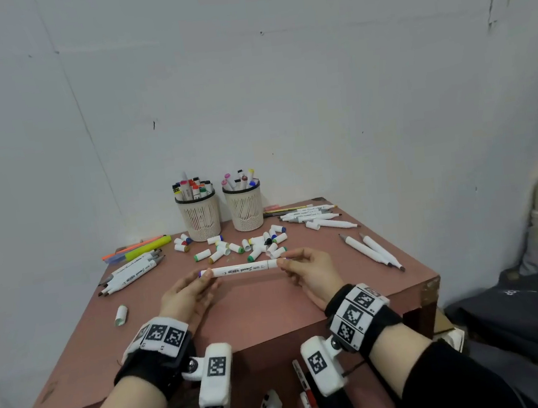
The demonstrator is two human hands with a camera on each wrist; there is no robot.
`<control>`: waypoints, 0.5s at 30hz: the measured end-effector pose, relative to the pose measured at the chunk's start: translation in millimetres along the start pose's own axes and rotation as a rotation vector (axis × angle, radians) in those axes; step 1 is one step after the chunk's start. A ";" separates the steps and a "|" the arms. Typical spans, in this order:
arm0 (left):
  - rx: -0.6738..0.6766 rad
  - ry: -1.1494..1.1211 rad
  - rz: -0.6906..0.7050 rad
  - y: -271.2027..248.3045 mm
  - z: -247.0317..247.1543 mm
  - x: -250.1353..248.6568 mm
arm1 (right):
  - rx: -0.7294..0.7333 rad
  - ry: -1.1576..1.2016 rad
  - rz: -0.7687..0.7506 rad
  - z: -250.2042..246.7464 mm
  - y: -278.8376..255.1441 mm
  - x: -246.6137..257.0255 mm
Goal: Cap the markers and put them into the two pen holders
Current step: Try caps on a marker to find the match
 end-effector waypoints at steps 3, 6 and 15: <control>-0.035 -0.031 -0.015 -2.8 4.9 -2.9 | -0.002 -0.038 -0.016 -0.5 -2.9 3.3; -0.029 -0.025 0.013 -4.4 11.1 -10.5 | 0.030 -0.161 -0.047 -4.8 -8.2 15.6; 0.028 0.238 0.236 1.8 67.5 -70.7 | 0.064 -0.911 -0.070 -48.2 -5.5 87.2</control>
Point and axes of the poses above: each hand's wrist, its own y-axis towards the middle knuckle, its own z-axis out of the palm, x = y × z, the point moved 3 cm from there along y, towards the middle knuckle, and after that the axes turned 15 degrees about x, right-handed, at the moved point
